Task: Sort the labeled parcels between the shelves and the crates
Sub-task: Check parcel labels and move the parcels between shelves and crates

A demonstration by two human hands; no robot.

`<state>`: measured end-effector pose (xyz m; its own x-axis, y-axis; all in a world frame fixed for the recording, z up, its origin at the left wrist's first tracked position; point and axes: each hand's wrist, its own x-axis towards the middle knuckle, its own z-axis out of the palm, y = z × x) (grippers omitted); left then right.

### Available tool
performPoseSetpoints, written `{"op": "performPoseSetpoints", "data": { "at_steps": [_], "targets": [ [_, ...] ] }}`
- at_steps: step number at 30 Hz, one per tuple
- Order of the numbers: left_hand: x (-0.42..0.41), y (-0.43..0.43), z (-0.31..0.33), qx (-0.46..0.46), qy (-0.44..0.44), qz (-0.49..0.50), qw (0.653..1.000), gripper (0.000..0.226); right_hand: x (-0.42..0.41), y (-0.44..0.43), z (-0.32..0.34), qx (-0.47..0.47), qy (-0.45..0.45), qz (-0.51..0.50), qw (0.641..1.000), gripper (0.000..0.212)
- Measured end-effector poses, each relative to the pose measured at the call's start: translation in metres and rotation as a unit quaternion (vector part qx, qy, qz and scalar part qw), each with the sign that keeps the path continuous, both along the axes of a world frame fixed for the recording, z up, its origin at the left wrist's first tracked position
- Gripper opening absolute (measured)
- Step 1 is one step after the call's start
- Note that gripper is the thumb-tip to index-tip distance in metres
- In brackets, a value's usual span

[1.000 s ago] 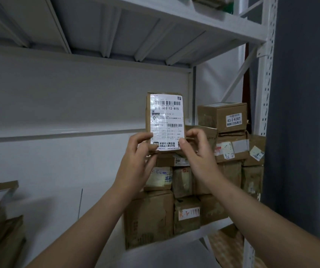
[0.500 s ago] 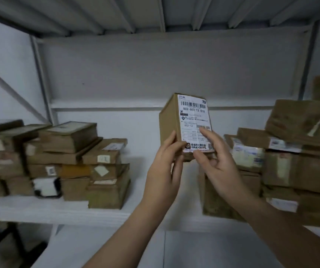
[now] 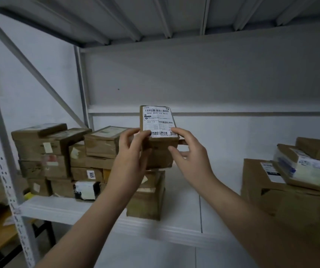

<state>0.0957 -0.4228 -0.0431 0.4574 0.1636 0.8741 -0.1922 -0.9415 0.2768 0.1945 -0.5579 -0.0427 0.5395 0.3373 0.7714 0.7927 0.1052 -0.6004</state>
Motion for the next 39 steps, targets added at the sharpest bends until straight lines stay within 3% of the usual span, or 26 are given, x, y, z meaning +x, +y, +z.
{"op": "performPoseSetpoints", "data": {
  "at_steps": [6, 14, 20, 24, 30, 39],
  "targets": [
    [0.019, 0.077, 0.019, 0.031, 0.081, 0.029, 0.996, 0.045, 0.015, 0.082, 0.018, -0.063, -0.020, -0.072, 0.995, 0.045],
    [0.049, 0.133, 0.026, 0.118, 0.134, 0.040, 0.983, 0.042, 0.031, 0.126, 0.005, -0.091, -0.016, -0.145, 0.985, 0.046],
    [0.052, 0.141, 0.015, 0.156, 0.116, 0.089, 0.977, 0.046, 0.030, 0.134, -0.011, -0.137, -0.006, -0.152, 0.979, 0.064],
    [0.048, 0.137, 0.018, 0.159, 0.099, 0.081, 0.979, 0.046, 0.031, 0.122, -0.016, -0.149, 0.010, -0.154, 0.977, 0.065],
    [0.041, 0.099, 0.021, 0.185, 0.064, 0.014, 0.981, 0.038, 0.038, 0.077, -0.023, -0.162, 0.010, -0.233, 0.959, 0.054],
    [0.071, 0.004, -0.006, 0.185, 0.103, -0.112, 0.971, 0.036, 0.025, -0.041, -0.043, -0.171, 0.016, -0.348, 0.922, 0.035]
  ]
}}
